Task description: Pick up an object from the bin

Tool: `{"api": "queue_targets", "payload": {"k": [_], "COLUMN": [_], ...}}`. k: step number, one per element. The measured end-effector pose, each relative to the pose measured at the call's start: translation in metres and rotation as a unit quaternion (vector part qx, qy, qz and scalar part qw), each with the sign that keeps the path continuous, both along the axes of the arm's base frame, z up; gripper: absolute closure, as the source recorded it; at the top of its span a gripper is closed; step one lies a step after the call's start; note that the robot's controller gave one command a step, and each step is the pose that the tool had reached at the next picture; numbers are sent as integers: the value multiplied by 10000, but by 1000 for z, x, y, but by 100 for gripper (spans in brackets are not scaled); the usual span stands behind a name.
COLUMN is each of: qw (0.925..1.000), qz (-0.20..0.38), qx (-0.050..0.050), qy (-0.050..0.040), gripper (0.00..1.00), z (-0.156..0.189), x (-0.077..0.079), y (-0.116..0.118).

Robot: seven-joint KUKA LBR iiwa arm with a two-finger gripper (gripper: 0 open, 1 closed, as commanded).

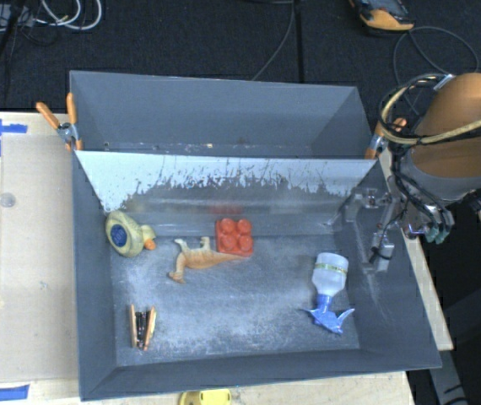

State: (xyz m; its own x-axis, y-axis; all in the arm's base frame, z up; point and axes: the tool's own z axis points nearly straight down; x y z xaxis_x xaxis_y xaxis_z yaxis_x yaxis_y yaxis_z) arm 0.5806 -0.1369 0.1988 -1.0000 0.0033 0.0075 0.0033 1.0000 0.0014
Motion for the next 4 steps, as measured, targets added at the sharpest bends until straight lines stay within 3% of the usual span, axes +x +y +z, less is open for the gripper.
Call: {"api": "queue_targets", "payload": {"k": [1,2,3,4], "qw": [10000,9996,9946,9797], "qz": [13,293,1034,2006], "qx": [-5,-9,3,2], "qy": [-32,-52,-31,-49], "gripper": [0,0,0,100], "z": [5,-36,-76,-130], "x": [1,-16,-28,-14], "y": [1,8,14,0]}}
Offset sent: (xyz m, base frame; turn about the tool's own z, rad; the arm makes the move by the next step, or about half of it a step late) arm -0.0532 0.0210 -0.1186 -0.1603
